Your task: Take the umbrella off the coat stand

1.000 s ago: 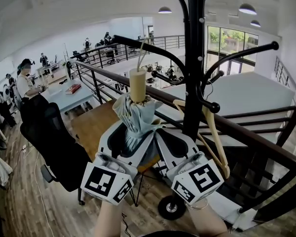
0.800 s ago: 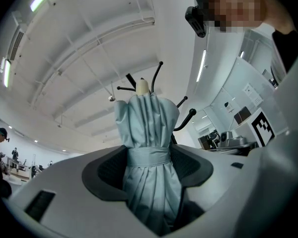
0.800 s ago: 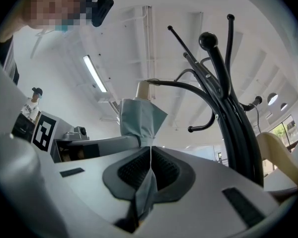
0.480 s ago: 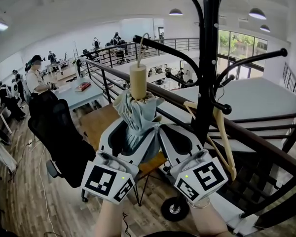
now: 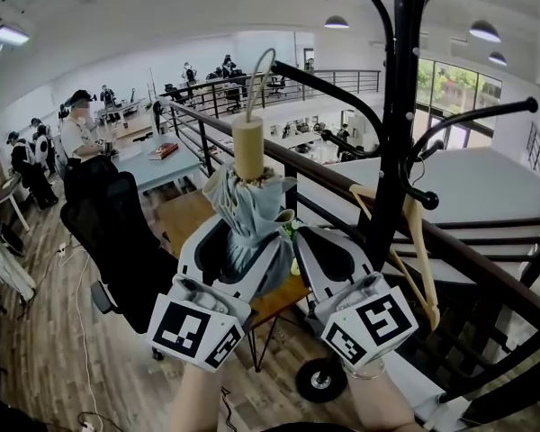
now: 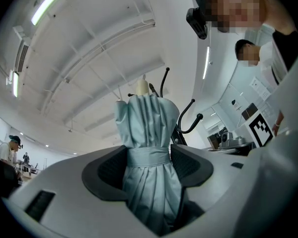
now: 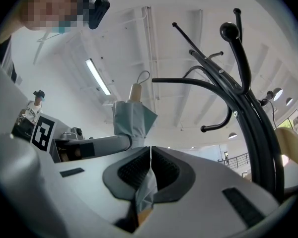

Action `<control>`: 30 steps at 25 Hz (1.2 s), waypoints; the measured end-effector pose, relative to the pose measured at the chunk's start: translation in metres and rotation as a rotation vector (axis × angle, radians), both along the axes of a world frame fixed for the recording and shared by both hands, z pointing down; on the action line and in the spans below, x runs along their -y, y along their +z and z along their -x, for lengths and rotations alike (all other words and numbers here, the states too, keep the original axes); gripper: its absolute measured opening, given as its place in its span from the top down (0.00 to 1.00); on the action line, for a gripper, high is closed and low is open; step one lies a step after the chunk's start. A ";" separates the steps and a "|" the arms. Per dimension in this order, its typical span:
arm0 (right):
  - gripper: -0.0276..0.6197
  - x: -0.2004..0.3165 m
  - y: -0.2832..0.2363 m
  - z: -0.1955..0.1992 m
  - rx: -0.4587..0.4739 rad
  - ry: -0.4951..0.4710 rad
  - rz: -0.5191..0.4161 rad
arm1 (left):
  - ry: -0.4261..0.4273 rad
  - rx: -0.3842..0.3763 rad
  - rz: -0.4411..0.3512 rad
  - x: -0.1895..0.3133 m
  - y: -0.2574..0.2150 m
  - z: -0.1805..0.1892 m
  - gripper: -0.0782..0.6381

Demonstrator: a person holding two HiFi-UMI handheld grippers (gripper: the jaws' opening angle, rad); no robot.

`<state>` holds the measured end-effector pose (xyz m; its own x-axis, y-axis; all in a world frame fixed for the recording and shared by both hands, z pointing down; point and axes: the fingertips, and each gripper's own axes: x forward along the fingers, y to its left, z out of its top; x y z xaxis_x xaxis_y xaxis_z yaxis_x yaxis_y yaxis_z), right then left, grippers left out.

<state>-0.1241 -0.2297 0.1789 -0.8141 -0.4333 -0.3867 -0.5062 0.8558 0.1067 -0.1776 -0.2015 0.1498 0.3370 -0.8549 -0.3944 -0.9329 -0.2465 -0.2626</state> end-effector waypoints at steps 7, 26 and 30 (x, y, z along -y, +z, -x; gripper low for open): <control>0.91 -0.003 0.010 -0.002 -0.018 0.007 0.020 | -0.016 -0.064 0.044 -0.006 0.022 0.012 0.49; 0.91 0.000 0.079 -0.021 -0.122 0.078 0.145 | 0.061 -0.168 0.223 0.000 0.108 0.003 0.49; 0.91 0.001 0.091 -0.029 -0.130 0.099 0.174 | 0.081 -0.190 0.262 -0.001 0.125 -0.001 0.49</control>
<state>-0.0955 -0.2303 0.2698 -0.8025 -0.5643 -0.1939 -0.5801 0.8139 0.0321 -0.1766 -0.2009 0.2751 0.3493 -0.9092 -0.2267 -0.9338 -0.3579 -0.0034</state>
